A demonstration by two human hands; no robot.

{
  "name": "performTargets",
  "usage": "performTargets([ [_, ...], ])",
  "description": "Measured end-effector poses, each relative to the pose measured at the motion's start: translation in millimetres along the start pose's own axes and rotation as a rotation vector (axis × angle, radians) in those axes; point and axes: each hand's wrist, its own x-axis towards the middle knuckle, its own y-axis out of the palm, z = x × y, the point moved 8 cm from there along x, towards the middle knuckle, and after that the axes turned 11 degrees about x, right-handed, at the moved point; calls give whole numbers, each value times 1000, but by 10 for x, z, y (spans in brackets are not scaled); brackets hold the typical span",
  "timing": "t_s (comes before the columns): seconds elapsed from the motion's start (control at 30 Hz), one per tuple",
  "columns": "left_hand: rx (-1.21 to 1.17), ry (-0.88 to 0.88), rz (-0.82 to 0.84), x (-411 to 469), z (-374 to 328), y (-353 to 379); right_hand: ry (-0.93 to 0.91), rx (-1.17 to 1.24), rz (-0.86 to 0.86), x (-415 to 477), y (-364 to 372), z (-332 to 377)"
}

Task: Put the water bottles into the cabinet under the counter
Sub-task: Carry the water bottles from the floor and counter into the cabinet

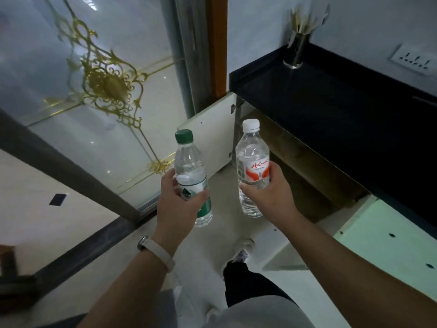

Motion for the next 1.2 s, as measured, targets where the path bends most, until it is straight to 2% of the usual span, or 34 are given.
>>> performTargets([
  [0.23,148,-11,50,962,-243,393,74,60,18,1131,212,-58],
  [0.53,224,30,119,1907,-628,1067,137,-38,-148,2210,-179,-153],
  [0.77,278,74,255,2273,-780,1533,223,107,-176,2415,-461,-309],
  [1.2,274,209,696,2946,-687,2348,427,126,-544,2217,-487,-566],
])
